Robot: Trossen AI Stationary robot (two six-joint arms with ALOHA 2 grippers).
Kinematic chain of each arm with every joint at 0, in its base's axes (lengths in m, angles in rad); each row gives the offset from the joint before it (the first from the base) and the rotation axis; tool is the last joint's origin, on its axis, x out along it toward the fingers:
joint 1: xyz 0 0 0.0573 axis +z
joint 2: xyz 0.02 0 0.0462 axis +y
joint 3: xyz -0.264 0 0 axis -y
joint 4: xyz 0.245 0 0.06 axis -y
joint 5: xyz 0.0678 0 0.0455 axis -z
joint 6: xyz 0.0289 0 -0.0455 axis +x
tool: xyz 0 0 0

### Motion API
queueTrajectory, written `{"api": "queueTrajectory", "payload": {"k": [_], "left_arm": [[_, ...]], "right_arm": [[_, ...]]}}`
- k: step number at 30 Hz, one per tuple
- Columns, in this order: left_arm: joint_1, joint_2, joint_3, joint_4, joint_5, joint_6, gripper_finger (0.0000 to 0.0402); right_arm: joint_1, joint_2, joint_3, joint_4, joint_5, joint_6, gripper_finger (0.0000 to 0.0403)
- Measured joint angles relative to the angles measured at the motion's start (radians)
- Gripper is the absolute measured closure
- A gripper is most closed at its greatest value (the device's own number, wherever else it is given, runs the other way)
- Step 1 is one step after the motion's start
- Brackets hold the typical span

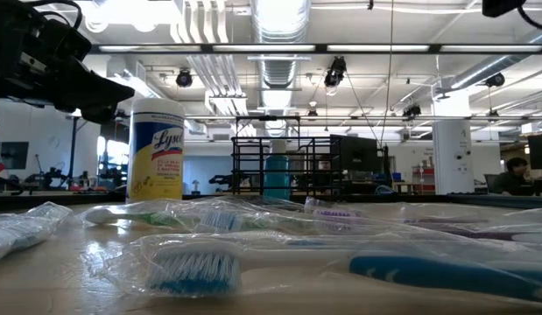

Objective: Pick & Place toothbrushing station
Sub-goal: Put the blue mouthwash into the wire organizer

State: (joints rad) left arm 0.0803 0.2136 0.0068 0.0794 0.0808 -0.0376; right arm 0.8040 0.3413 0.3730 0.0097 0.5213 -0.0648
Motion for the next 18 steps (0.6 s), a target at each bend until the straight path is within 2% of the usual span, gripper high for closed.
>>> {"api": "queueTrajectory", "payload": {"k": [8,18], "left_arm": [[0.0,0.0,0.0,0.0,-0.003,-0.005,0.0392],[0.0,0.0,-0.001,0.001,-0.034,-0.015,0.0383]], "right_arm": [[0.0,-0.172,-0.127,0.005,0.03,-0.022,0.0311],[0.001,-0.176,-0.257,0.08,0.027,0.035,0.031]]}}
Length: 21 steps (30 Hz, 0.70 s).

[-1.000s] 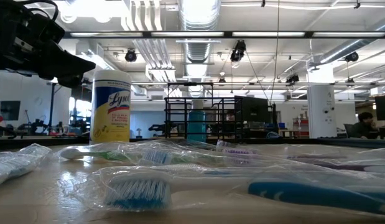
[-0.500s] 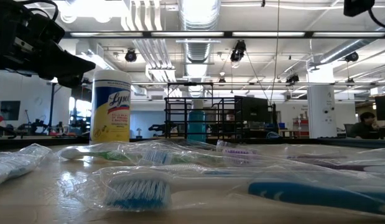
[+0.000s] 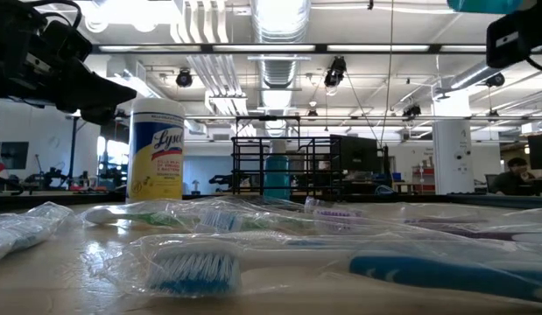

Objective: Pick & Place toothbrushing station
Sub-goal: Put the blue mouthwash into the wire organizer

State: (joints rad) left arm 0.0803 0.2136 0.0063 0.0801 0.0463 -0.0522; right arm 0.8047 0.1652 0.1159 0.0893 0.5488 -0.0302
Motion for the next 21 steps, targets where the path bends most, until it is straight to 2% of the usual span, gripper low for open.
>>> {"api": "queueTrajectory", "payload": {"k": [5,9,13,17,21], "left_arm": [[0.0,0.0,0.0,0.0,-0.003,-0.027,0.0388],[0.0,0.0,0.0,0.001,-0.004,-0.02,0.0392],[0.0,0.0,0.0,0.005,-0.033,-0.006,0.0392],[0.0,0.0,0.0,0.004,-0.042,-0.005,0.0386],[0.0,0.0,0.0,0.003,-0.042,-0.005,0.0382]], "right_arm": [[0.0,-0.001,-0.033,0.035,0.0,-0.019,0.031],[-0.001,0.0,-0.08,0.147,0.008,-0.072,0.031],[-0.001,0.002,-0.093,0.237,0.09,-0.108,0.031],[-0.014,0.044,-0.029,0.234,0.167,-0.129,0.031],[-0.049,0.142,0.099,0.174,0.207,-0.12,0.031]]}}
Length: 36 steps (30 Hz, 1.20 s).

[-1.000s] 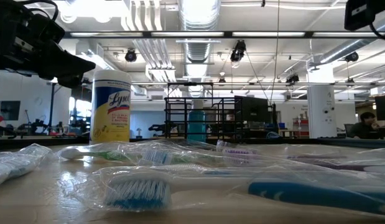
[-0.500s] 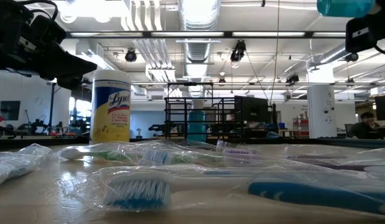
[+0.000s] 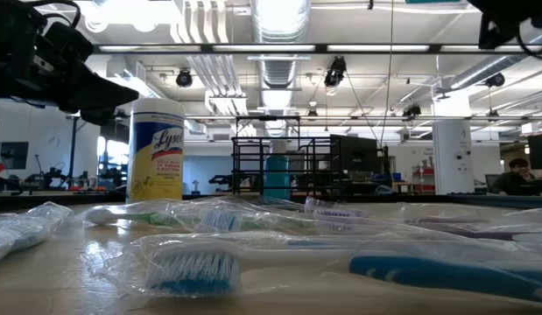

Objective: Pick & Place toothbrushing station
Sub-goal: Put the blue mouthwash into the wire organizer

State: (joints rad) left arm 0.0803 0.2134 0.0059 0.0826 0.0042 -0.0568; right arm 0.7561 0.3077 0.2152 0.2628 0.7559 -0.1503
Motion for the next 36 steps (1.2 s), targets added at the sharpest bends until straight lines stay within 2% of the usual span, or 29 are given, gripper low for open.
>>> {"api": "queueTrajectory", "payload": {"k": [3,11,18,23,27,36], "left_arm": [[0.0,0.0,0.0,0.0,-0.003,0.001,0.0381],[0.0,0.0,0.0,-0.001,-0.003,0.007,0.0381],[0.0,0.0,0.0,-0.002,-0.003,0.009,0.0383],[0.0,0.0,0.0,-0.002,-0.003,0.014,0.038],[0.0,0.0,0.0,-0.003,-0.003,0.019,0.0382],[0.0,0.0,0.0,-0.014,-0.002,0.019,0.0381]], "right_arm": [[-0.035,0.106,0.142,-0.15,0.003,0.055,0.031],[-0.173,0.476,0.611,-0.694,-0.002,0.271,0.031],[-0.35,0.774,1.02,-1.116,-0.134,0.333,0.031],[-0.494,0.959,1.258,-1.278,-0.312,0.259,0.031],[-0.581,1.094,1.392,-1.377,-0.438,0.17,0.031],[-0.669,1.337,1.555,-1.423,-0.567,0.011,0.031]]}}
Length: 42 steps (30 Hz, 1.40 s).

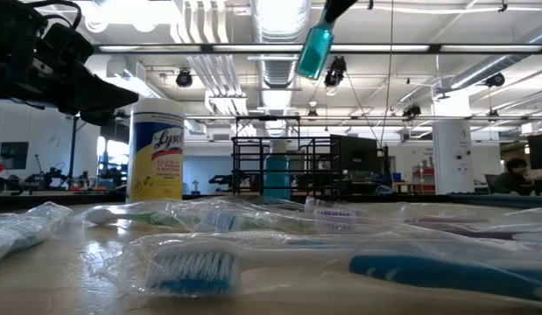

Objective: Pick & Place toothbrushing station
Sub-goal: Put the blue mouthwash into the wire organizer

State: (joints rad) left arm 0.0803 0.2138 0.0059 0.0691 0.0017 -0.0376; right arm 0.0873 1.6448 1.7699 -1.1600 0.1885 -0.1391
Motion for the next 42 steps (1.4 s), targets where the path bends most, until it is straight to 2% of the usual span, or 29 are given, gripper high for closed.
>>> {"api": "queueTrajectory", "payload": {"k": [4,12,19,39,42], "left_arm": [[0.0,0.0,0.0,-0.005,0.0,0.0,0.0383],[0.0,0.0,0.0,-0.009,0.003,0.0,0.0383],[0.0,0.0,0.0,-0.02,0.003,0.0,0.0381],[0.0,0.0,0.0,-0.029,0.0,0.004,0.0381],[0.0,0.0,0.0,-0.029,0.0,0.004,0.0381]], "right_arm": [[-0.02,0.091,0.085,-0.046,-0.056,-0.056,0.031],[-0.059,0.279,0.302,-0.248,-0.071,-0.129,0.031],[-0.079,0.399,0.432,-0.33,-0.119,-0.201,0.031],[-0.112,0.468,0.416,-0.316,-0.123,-0.259,0.031],[-0.112,0.482,0.414,-0.316,-0.156,-0.277,0.031]]}}
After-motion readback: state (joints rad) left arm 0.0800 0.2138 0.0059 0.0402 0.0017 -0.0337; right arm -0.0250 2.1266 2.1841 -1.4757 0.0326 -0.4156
